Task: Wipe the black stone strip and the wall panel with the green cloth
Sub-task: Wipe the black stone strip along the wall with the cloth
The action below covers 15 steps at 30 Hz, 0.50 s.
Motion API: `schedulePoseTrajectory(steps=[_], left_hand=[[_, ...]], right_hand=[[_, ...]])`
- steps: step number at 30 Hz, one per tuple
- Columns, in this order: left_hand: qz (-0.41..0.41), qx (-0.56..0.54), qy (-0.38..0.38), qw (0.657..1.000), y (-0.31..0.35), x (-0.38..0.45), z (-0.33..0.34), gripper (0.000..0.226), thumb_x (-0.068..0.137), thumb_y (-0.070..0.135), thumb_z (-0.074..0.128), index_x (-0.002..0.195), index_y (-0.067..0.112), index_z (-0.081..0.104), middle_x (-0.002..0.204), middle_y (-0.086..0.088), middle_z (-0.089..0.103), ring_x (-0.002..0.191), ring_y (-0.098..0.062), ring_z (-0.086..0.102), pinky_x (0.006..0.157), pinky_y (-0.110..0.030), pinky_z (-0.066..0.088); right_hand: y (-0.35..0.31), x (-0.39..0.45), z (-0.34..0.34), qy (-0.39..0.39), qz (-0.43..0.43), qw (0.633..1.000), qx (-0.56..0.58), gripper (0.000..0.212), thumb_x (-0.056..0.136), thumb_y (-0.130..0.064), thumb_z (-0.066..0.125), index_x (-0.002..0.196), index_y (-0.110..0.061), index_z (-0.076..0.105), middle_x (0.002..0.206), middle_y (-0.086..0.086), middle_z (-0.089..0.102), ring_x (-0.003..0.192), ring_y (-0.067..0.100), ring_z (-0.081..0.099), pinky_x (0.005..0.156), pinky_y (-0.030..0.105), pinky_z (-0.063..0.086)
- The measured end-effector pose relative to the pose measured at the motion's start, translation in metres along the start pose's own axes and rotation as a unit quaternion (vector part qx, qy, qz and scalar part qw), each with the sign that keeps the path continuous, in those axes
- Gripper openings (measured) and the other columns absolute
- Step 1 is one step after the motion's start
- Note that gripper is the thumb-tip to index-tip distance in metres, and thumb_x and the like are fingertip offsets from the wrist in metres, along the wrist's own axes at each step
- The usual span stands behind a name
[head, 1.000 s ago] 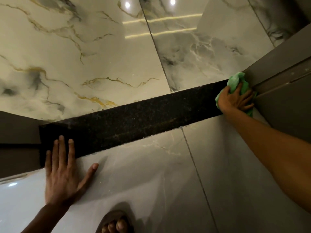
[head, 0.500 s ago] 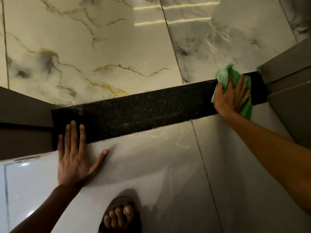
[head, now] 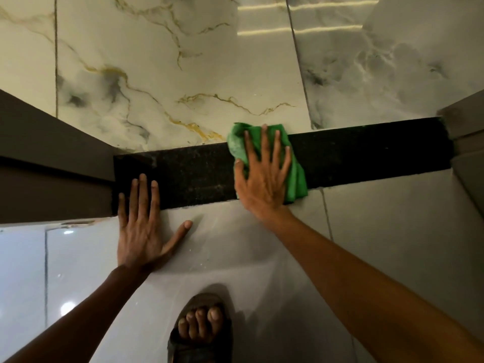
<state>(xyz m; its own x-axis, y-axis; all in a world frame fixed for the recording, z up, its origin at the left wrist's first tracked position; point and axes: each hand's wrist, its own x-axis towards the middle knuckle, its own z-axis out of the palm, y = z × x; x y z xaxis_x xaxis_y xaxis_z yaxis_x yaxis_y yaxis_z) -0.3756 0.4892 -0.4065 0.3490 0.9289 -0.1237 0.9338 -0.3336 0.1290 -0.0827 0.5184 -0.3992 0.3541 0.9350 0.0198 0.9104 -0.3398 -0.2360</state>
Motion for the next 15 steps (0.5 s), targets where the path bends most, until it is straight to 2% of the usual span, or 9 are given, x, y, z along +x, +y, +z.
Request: schedulePoseTrajectory(steps=[3, 6, 15], left_hand=[[-0.005, 0.011, 0.004, 1.000, 0.001, 0.000, 0.001, 0.119, 0.099, 0.091, 0.027, 0.182, 0.009, 0.001, 0.191, -0.011, -0.011, 0.178, -0.030, -0.006, 0.142, -0.061, 0.004], [-0.008, 0.019, 0.002, 1.000, 0.001, 0.001, 0.001, 0.123, 0.098, 0.093, 0.025, 0.181, 0.004, 0.002, 0.191, -0.012, -0.010, 0.178, -0.029, -0.006, 0.142, -0.060, 0.005], [-0.002, 0.022, 0.002, 1.000, 0.001, 0.000, -0.001, 0.121, 0.100, 0.090, 0.025, 0.180, 0.003, 0.002, 0.191, -0.012, -0.010, 0.178, -0.027, -0.007, 0.142, -0.061, 0.007]], right_hand=[[-0.039, -0.001, 0.008, -0.014, -0.041, 0.999, 0.028, 0.072, 0.104, -0.057, 0.030, 0.173, -0.034, 0.023, 0.184, 0.007, 0.007, 0.170, 0.037, 0.005, 0.135, 0.063, 0.007], [-0.066, -0.003, 0.012, -0.034, -0.127, 0.990, 0.050, 0.074, 0.101, -0.057, 0.037, 0.171, -0.033, 0.029, 0.184, 0.004, 0.012, 0.170, 0.037, 0.007, 0.134, 0.064, 0.008], [-0.044, -0.009, 0.010, -0.054, -0.306, 0.948, 0.063, 0.070, 0.104, -0.051, 0.048, 0.170, -0.038, 0.031, 0.183, -0.005, 0.017, 0.171, 0.029, 0.009, 0.135, 0.060, 0.007]])
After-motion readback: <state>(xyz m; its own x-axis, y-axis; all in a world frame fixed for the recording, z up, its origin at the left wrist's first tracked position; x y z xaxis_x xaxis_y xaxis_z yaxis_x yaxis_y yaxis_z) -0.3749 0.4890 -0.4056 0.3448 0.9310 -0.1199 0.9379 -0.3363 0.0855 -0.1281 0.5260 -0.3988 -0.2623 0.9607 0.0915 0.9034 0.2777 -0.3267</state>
